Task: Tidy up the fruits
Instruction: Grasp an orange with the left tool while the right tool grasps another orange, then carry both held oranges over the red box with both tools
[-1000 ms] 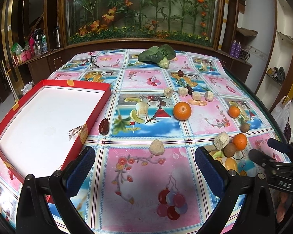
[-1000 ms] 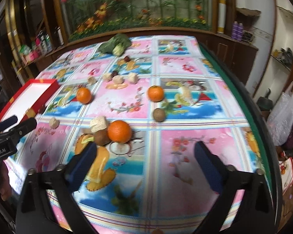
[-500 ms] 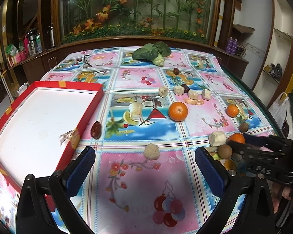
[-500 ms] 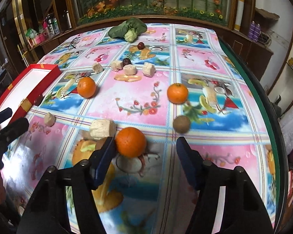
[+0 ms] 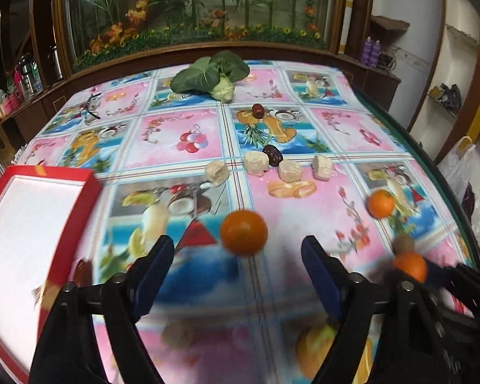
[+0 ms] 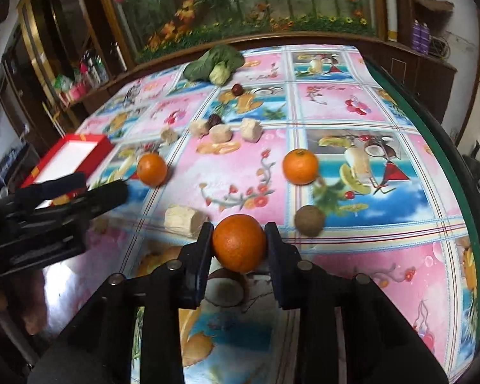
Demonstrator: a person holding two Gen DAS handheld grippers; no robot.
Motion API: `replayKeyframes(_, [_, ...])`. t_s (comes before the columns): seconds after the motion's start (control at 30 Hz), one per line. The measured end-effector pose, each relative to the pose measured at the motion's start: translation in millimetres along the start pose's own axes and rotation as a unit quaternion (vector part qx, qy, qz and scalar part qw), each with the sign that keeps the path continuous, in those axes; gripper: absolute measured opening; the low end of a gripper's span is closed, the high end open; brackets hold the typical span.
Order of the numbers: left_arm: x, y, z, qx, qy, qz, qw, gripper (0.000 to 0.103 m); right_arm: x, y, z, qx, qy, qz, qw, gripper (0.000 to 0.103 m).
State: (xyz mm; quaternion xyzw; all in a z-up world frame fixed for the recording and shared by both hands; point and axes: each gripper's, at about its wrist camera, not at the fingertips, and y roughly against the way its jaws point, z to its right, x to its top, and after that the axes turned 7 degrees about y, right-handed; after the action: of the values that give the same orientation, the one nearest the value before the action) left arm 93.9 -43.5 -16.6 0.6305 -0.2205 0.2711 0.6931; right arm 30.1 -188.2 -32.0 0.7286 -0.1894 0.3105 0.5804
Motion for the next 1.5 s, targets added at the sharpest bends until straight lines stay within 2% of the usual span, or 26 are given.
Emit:
replayKeyframes(0.1, [4,-16,2,0.003,0.011,-0.016,0.9998,0.063,1,2,5,0.01,-0.011,0.006,1.0,0.034])
replayKeyframes(0.13, [4,-22,2,0.008,0.013,-0.025,0.9996,0.048,1,3,4,0.011,-0.01,0.009,1.0,0.034])
replayKeyframes(0.17, [2,-27,1,0.013,0.015,-0.036,0.9991,0.041,1,4,5,0.013,-0.009,0.01,1.0,0.034])
replayKeyframes(0.23, [-1,-22,4,0.018,0.009,-0.024,0.9995,0.035,2,4,6,0.017,-0.009,0.012,1.0,0.034])
replayKeyframes(0.37, [-4,-13,2,0.022,0.01,-0.026,0.9994,0.034,2,5,5,0.018,-0.01,0.015,1.0,0.034])
replayKeyframes(0.67, [-13,28,-19,0.012,0.025,0.005,0.9996,0.034,0,2,4,0.008,-0.002,0.009,1.0,0.034])
replayKeyframes(0.8, [-18,46,-39,0.01,0.043,0.013,0.999,0.034,0,0,-1,0.0,0.01,0.007,1.0,0.034])
replayKeyframes(0.97, [-23,68,-85,0.022,0.081,0.024,0.9962,0.034,2,5,-17,-0.01,0.03,0.005,0.999,0.034])
replayKeyframes(1.1, [-26,81,-127,0.043,0.118,0.032,0.9916,0.034,11,10,-50,0.007,0.062,0.008,0.998,0.034])
replayKeyframes(1.23, [-32,90,-176,0.084,0.157,0.041,0.9832,0.034,25,6,-92,0.038,0.095,0.011,0.995,0.034])
replayKeyframes(1.43, [-39,90,-234,0.127,0.207,0.033,0.9694,0.034,54,-26,-175,0.102,0.146,0.006,0.984,0.034])
replayKeyframes(1.5, [-39,90,-246,0.133,0.216,0.035,0.9665,0.034,62,-39,-201,0.111,0.163,0.006,0.98,0.034])
